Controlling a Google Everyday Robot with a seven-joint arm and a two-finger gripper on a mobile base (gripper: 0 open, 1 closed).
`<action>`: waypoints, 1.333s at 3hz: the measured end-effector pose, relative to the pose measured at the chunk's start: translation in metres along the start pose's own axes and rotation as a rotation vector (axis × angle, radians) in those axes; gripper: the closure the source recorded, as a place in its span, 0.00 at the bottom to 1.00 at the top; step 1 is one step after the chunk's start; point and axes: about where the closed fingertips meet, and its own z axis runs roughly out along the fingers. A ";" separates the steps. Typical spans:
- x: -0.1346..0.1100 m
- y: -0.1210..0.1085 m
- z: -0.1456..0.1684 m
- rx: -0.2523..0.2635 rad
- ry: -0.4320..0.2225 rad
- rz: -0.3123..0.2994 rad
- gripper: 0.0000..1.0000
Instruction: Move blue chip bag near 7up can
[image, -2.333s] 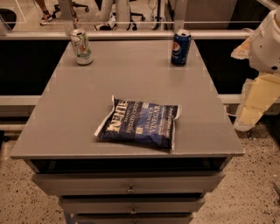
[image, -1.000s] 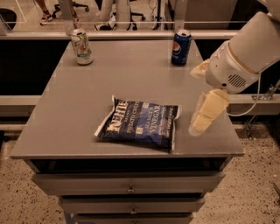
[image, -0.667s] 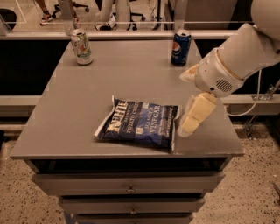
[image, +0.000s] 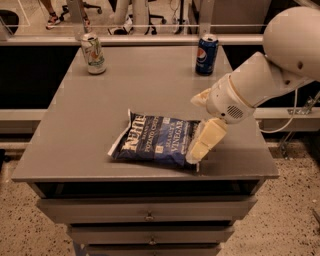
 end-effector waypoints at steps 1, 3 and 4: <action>0.003 -0.001 0.013 -0.020 -0.020 0.025 0.25; -0.010 -0.013 -0.004 0.018 -0.064 0.017 0.80; -0.023 -0.031 -0.034 0.092 -0.082 0.003 1.00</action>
Offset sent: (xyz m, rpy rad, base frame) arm 0.0104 0.0016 -0.0064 0.0742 0.0175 -0.0277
